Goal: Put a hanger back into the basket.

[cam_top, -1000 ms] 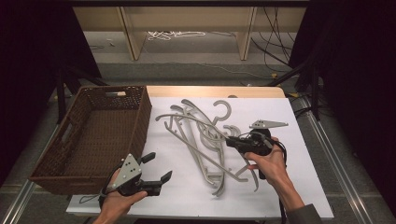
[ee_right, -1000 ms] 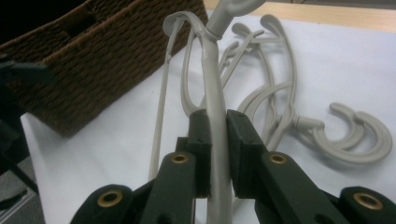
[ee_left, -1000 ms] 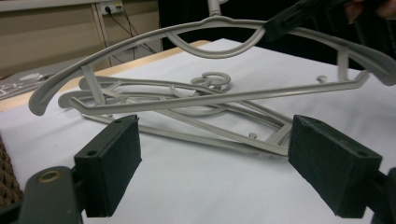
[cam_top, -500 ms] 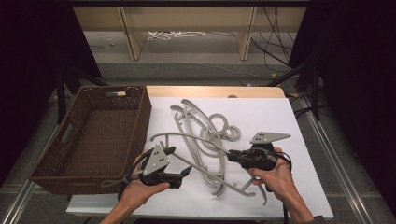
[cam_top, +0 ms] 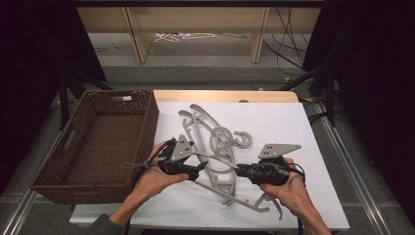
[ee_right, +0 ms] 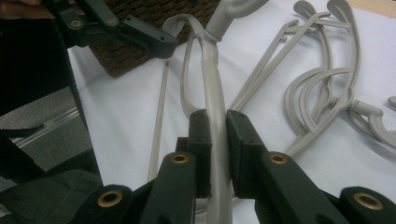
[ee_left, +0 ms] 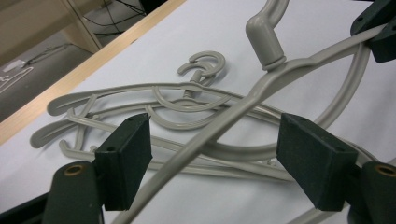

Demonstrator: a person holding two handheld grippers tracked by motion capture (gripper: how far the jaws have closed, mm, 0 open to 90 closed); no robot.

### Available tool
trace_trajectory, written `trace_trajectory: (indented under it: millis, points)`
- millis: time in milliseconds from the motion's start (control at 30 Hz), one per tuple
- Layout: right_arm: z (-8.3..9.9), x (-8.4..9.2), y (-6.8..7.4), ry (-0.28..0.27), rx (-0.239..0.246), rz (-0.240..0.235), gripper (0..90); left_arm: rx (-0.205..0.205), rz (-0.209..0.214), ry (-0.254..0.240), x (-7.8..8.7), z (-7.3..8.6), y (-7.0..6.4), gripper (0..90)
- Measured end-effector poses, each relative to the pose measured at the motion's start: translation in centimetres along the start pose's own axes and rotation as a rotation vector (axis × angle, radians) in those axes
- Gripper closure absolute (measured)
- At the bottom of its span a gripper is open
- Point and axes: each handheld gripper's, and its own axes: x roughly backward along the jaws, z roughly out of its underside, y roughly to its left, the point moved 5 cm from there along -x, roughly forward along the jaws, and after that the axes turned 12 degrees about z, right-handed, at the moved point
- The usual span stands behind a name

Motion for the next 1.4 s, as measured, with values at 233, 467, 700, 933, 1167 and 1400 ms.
trace_trajectory:
  millis: [233,467,700,933,1167,1400]
  points:
    - [-0.2,0.1,0.4,0.005,0.019,-0.010,81.4,-0.069,0.020,0.039,-0.9,-0.3,-0.3,34.8]
    - [0.0,-0.1,0.7,0.021,0.053,-0.024,81.4,-0.174,0.046,0.105,-1.9,-0.1,-0.6,56.3]
    - [-0.5,0.1,0.5,0.008,0.132,-0.022,81.1,-0.311,0.072,0.180,-1.3,-0.4,-1.0,71.5]
    - [-1.2,0.9,-0.2,0.014,0.198,0.023,72.7,-0.364,0.067,0.217,-0.8,-0.7,-1.3,76.4]
    - [-2.9,3.3,-1.5,-0.034,0.067,0.184,39.6,-0.291,0.074,0.214,-0.6,-0.6,-1.0,81.9]
    - [-4.0,5.1,-2.2,-0.122,-0.004,0.241,28.7,-0.235,0.047,0.203,0.1,-0.7,-0.2,82.0]
